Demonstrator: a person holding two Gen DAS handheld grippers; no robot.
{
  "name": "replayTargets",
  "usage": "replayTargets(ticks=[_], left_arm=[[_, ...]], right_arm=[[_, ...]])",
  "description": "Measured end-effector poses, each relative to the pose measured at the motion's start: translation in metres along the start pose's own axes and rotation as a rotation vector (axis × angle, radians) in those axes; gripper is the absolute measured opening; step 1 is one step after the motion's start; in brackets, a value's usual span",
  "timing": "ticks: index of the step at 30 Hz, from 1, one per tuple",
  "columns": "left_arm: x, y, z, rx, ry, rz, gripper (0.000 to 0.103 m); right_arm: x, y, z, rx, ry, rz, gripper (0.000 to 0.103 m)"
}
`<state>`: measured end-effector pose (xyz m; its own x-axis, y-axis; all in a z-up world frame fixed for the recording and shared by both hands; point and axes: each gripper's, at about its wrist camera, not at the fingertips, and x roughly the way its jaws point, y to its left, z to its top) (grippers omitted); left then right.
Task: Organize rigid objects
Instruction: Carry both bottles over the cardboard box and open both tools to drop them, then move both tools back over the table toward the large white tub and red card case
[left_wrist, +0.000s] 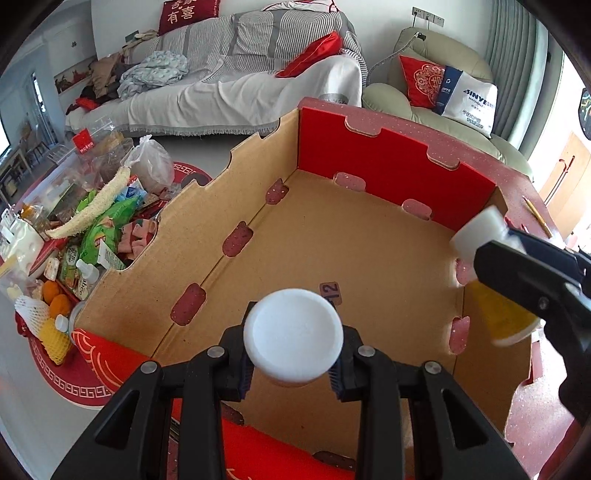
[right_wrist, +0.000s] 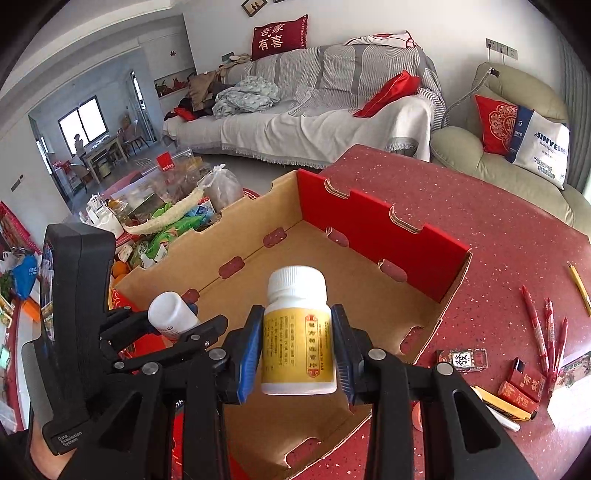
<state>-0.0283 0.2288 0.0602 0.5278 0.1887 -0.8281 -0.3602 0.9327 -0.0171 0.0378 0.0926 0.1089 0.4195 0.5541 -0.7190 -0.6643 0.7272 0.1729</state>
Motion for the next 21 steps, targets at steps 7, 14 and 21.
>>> replayTargets(ticks=[7, 14, 21], left_arm=[[-0.003, 0.001, 0.002, -0.005, -0.018, 0.015, 0.063], [-0.017, -0.006, -0.004, 0.007, -0.051, -0.011, 0.072], [-0.044, -0.044, -0.022, 0.071, -0.096, -0.088, 0.072]], right_arm=[[-0.007, -0.008, 0.000, 0.025, -0.024, -0.009, 0.038], [-0.043, -0.024, -0.019, 0.042, -0.100, -0.042, 0.055], [-0.090, -0.082, -0.073, 0.158, -0.108, -0.161, 0.055]])
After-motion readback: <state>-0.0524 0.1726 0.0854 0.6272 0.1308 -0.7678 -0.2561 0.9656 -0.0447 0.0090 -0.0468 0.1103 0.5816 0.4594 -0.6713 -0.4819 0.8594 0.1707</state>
